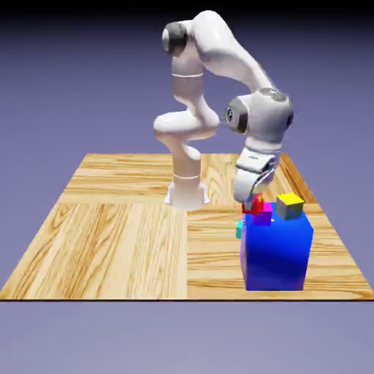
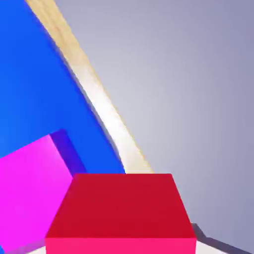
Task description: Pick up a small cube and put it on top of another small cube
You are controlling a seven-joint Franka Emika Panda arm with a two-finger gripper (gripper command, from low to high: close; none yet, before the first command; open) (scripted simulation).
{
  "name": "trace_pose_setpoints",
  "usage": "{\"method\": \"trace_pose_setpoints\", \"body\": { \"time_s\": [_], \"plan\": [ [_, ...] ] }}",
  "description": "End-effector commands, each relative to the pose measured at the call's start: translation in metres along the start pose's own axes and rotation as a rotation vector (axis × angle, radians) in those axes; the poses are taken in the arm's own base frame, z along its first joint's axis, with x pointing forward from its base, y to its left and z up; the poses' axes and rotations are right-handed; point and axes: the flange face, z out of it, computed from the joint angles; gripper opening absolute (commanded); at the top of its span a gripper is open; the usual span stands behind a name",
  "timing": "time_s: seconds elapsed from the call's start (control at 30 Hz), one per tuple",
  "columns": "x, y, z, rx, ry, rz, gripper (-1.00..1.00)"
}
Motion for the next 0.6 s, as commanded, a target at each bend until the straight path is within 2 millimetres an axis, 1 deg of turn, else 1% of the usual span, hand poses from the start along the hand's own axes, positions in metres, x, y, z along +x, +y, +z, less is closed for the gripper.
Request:
{"method": "trace_pose_setpoints", "body": {
  "time_s": [0.0,0.03,0.1,0.13,0.17,0.2,0.23,0.37,0.4,0.43,0.57],
  "plan": [
    [-0.002,-0.015,-0.023,-0.023,0.011,-0.078,-1.0],
    [-0.006,-0.036,-0.046,-0.045,0.021,-0.168,-1.0],
    [-0.003,-0.064,-0.049,-0.064,-0.02,-0.317,-1.0],
    [0.001,-0.074,-0.041,-0.067,-0.053,-0.379,-1.0],
    [0.006,-0.082,-0.028,-0.066,-0.092,-0.434,-1.0],
    [0.01,-0.087,-0.017,-0.065,-0.12,-0.47,-1.0],
    [0.01,-0.087,-0.017,-0.065,-0.12,-0.47,-1.0],
    [0.004,-0.085,0.052,-0.065,-0.12,-0.47,-1.0],
    [0.004,-0.085,0.052,-0.065,-0.12,-0.47,1.0],
    [0.004,-0.085,0.052,-0.065,-0.12,-0.47,1.0],
    [0.01,-0.087,-0.017,-0.065,-0.12,-0.47,1.0]
  ]
}}
